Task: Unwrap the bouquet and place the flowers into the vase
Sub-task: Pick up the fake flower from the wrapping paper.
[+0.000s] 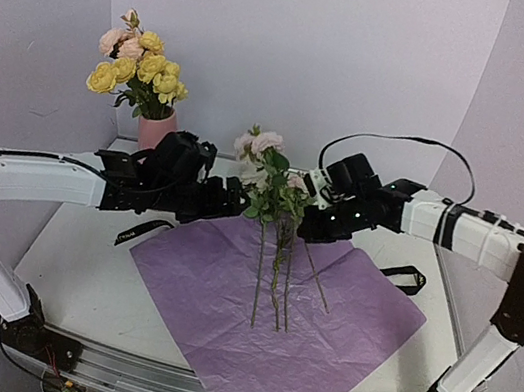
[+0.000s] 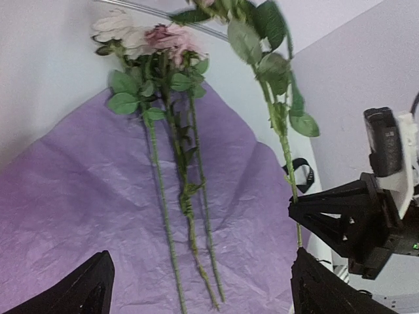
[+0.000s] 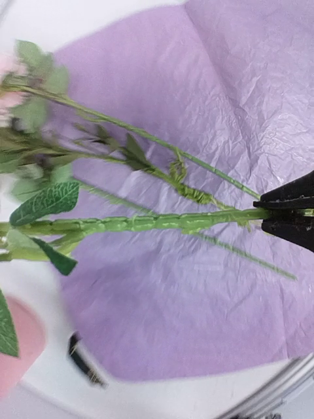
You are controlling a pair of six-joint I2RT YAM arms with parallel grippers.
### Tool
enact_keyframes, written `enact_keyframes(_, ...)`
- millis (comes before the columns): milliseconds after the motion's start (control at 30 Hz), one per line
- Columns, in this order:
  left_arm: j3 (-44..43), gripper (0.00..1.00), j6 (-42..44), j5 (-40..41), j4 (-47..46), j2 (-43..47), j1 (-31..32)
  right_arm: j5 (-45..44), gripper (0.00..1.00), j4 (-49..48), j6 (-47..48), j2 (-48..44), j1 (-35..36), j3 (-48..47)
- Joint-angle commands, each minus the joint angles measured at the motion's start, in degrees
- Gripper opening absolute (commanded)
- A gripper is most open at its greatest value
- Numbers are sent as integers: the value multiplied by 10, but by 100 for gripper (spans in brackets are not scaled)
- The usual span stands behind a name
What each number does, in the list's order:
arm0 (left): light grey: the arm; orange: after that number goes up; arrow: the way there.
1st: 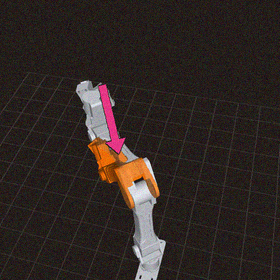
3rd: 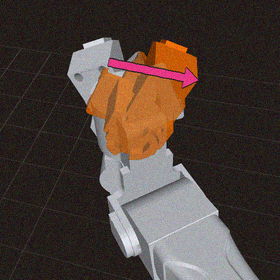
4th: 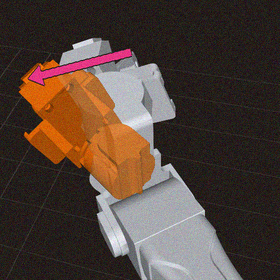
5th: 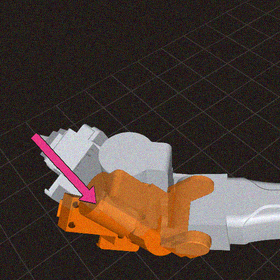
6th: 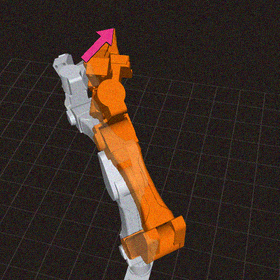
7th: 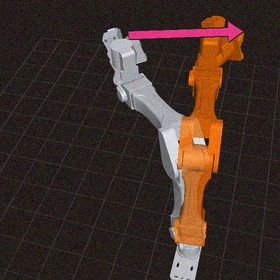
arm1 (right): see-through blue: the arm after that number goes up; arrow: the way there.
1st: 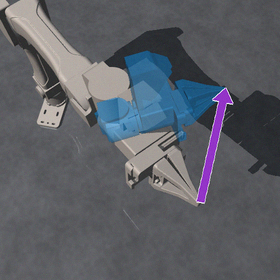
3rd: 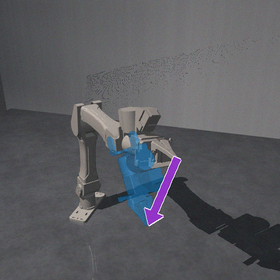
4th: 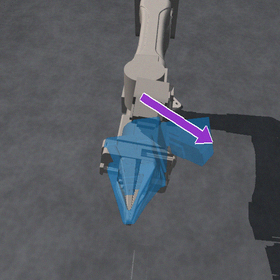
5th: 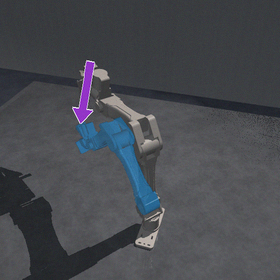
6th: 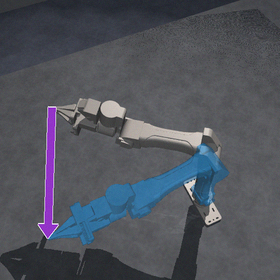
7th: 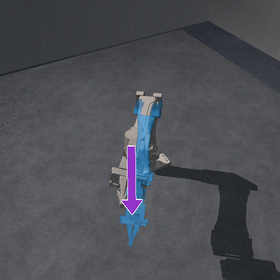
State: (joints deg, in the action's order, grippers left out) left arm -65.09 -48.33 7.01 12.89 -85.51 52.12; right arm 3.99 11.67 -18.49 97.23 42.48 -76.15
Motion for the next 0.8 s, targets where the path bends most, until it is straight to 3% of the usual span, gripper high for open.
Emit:
enact_keyframes(0,-79,94,4,-67,-54,-38,-1,21,0,4,-2,-77,1,27)
enact_keyframes(333,-150,88,-21,-148,-216,-93,-1,57,0,1,-34,-189,1,78)
enact_keyframes(500,-199,87,-9,-185,-223,-137,-1,62,0,0,-39,-222,1,92)
enact_keyframes(767,-260,74,-34,-209,-222,-197,-1,66,0,-1,-34,-268,1,111)
